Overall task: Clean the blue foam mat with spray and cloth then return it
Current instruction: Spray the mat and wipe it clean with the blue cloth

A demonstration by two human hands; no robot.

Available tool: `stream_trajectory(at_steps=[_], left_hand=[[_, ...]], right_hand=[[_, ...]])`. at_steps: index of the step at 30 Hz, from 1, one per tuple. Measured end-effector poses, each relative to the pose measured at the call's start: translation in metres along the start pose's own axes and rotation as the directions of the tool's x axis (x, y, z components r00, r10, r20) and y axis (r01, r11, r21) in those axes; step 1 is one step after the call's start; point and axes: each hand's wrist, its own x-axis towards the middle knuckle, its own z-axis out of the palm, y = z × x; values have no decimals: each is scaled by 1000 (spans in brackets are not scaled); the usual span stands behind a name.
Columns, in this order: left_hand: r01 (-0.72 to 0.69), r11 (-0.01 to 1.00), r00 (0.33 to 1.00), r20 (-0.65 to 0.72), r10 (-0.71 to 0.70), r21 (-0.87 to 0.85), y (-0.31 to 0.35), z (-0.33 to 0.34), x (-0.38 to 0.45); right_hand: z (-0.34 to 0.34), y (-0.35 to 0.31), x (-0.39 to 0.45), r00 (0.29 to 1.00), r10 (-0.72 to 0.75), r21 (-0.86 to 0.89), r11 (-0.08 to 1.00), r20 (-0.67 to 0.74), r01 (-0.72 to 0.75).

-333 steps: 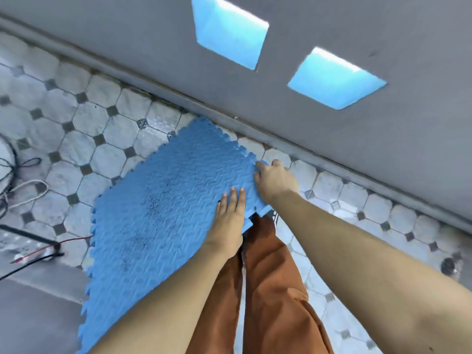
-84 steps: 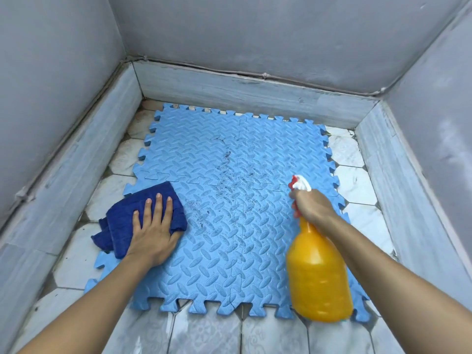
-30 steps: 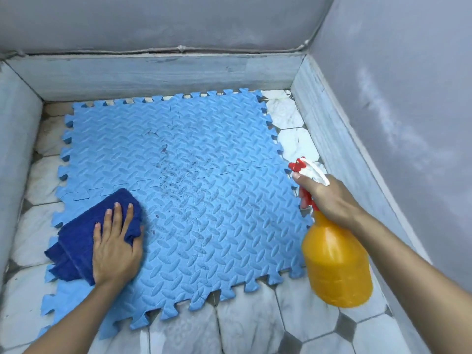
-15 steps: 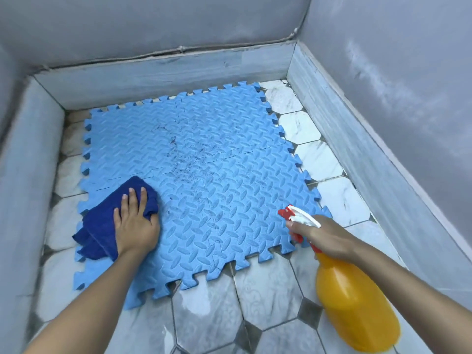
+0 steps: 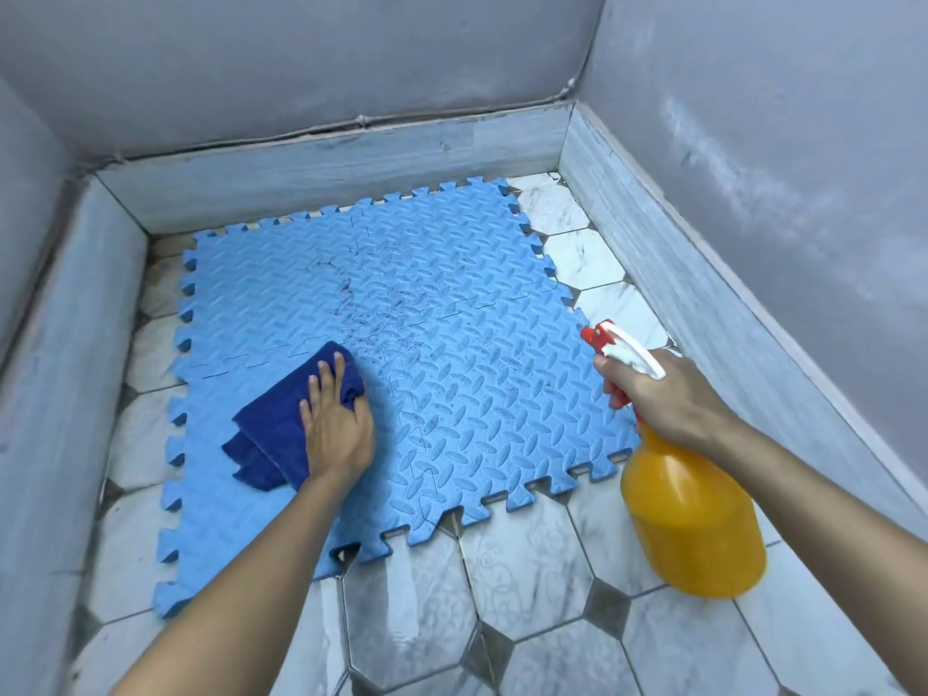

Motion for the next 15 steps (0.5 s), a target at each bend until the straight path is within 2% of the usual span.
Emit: stream_trajectory(at_steps=[4,7,10,12,15], left_hand=[[-33,999,999,36,35,-37,22,13,-6],[-69,995,996,60,73,-75,37,21,-5],[-123,985,989,70,132,-121,54,27,-6],[-165,976,978,105,181,-145,62,33,-10],[-222,965,954,175,244,-137,69,46,-22]], right_hand=[[-3,-6,7,1000,-9,81,997,-17,11],[2,-3,9,999,-46,40,998,26,45],[3,10,7,999,-2,72,997,48,-2],[-7,19,3,999,22,78,997,-38,-19],[-31,35,-1,966,53,137,990,-254,-18]])
